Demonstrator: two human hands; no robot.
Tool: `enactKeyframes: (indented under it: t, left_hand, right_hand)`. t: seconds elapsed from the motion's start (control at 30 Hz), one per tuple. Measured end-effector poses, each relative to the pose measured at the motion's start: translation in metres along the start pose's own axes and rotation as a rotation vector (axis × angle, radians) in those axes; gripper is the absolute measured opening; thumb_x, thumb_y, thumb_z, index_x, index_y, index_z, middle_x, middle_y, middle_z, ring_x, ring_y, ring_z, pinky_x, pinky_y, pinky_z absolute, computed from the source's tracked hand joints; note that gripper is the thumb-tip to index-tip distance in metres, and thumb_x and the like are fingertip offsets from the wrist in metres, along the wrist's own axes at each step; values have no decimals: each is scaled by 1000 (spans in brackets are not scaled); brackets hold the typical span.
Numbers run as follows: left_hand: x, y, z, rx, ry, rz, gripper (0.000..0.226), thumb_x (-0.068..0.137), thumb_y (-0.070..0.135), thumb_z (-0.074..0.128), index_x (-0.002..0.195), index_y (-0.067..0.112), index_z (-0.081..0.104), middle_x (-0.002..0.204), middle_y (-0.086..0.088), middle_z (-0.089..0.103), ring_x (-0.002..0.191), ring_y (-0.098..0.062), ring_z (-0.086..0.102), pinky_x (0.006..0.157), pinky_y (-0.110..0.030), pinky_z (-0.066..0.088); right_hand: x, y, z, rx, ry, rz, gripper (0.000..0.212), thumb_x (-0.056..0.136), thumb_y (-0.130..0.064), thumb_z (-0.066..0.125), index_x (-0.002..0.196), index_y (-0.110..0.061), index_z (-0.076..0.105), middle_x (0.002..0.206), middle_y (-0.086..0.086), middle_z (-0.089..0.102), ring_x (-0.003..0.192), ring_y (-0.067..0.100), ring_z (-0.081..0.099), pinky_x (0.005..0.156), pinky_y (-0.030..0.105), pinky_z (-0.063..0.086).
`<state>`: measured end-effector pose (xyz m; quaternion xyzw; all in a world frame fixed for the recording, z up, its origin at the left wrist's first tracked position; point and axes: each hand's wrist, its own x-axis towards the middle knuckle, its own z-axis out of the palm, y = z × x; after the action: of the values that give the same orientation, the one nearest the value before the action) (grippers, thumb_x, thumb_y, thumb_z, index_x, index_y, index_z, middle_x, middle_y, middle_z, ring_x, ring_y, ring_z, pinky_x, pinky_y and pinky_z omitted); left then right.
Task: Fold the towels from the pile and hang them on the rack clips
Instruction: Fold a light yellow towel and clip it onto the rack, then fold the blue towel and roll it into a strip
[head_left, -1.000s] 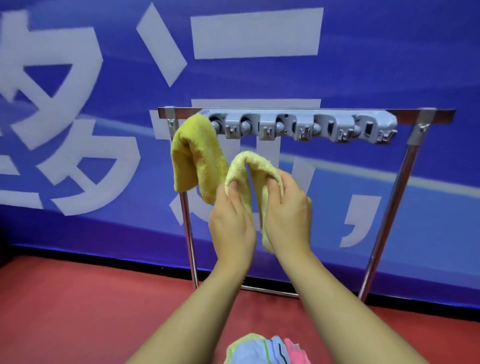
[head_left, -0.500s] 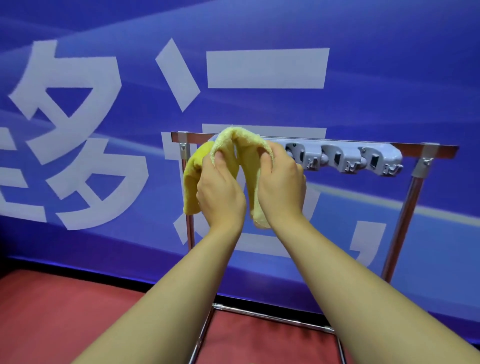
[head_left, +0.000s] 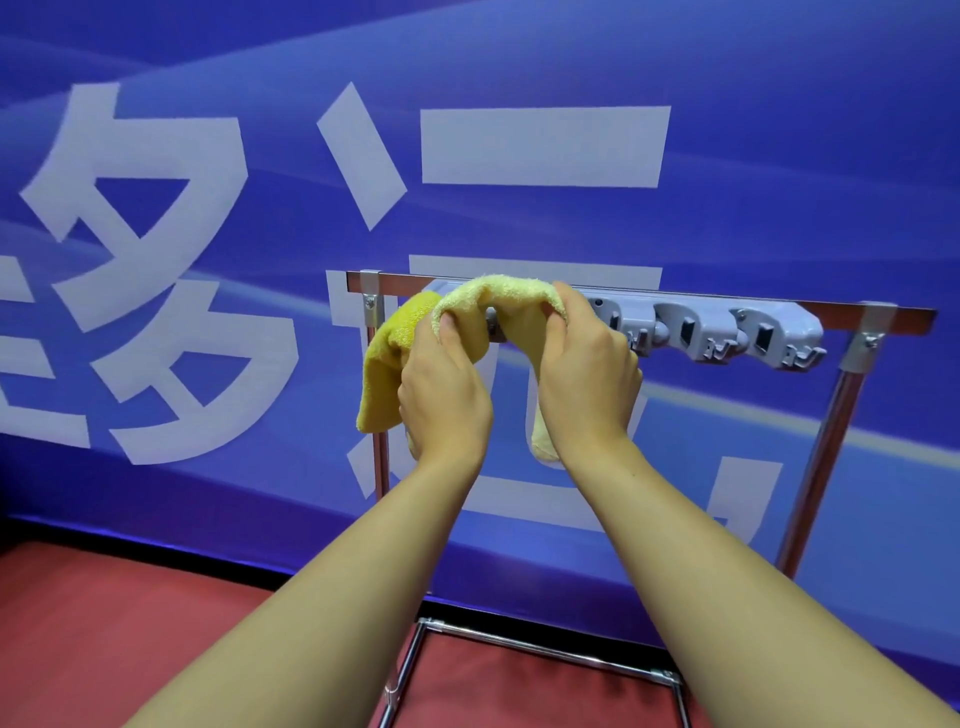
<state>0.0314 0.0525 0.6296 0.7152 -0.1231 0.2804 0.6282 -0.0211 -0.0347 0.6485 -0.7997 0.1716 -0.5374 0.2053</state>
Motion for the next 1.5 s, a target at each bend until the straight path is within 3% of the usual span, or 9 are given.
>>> enactKeyframes:
  t: [0.07,0.3,0.4,0.5,0.67,0.83,1.07,1.33,1.5]
  left_hand:
    - [3,1,2,-9,9,15,36,111,39,26,110,24,58,86,9,59,79,-9,59,61,-21,40]
    - [-4,-18,4,35,-45,-4,38,110,43,24,113,23,57,99,1,63,89,-21,58,72,-36,40]
    - [-7,-39,5,12,-69,43,34,111,39,27,111,22,57,94,5,59,92,-25,59,75,-42,47]
    - [-13,-58,8,-92,-178,85,32,111,35,29,112,20,57,96,6,61,95,-19,60,85,-45,50]
    - [-24,-76,11,-344,-461,-80,33,111,40,29,121,32,60,113,11,69,107,2,64,97,-28,51]
    - [-38,-93,3,-443,-656,-215,41,109,48,27,134,34,56,132,11,66,120,1,62,103,-28,46]
    - [-96,-159,9,-264,-752,-330,63,89,77,38,141,43,47,152,13,48,142,-4,41,118,-35,32]
    - [-240,-311,25,285,-1127,-363,62,103,47,50,156,17,37,161,3,38,148,-11,34,114,-19,20]
    - [-310,-395,31,446,-1255,-510,59,104,43,51,154,14,39,159,0,43,146,-17,39,117,-27,26]
  right_hand:
    - [5,0,1,-7,12,-22,37,106,-20,40,137,-24,59,95,11,69,89,35,63,62,35,36]
    - [-28,4,16,-78,-209,-37,34,107,-30,39,137,-26,56,97,11,68,91,37,60,64,37,32]
    - [-41,11,21,-52,-326,7,34,108,-35,39,136,-27,54,101,13,70,94,41,61,69,43,45]
    - [-55,19,30,44,-374,-7,32,107,-39,41,133,-27,54,101,11,72,93,40,63,77,49,52]
    - [-71,39,37,150,-432,-23,40,103,-42,44,143,-36,44,123,-4,70,107,26,66,84,46,56]
    - [-86,72,29,133,-514,23,54,103,-52,40,154,-37,32,149,-11,53,128,18,56,99,46,51]
    - [-155,163,28,-55,-665,151,59,104,-53,39,159,-35,25,162,-12,35,146,14,37,111,41,41]
    - [-297,294,60,-272,-1119,261,62,103,-52,41,159,-30,27,168,-4,25,152,19,28,122,40,27]
    - [-384,364,77,-324,-1317,323,58,105,-44,43,158,-25,31,166,0,27,152,21,29,121,35,27]
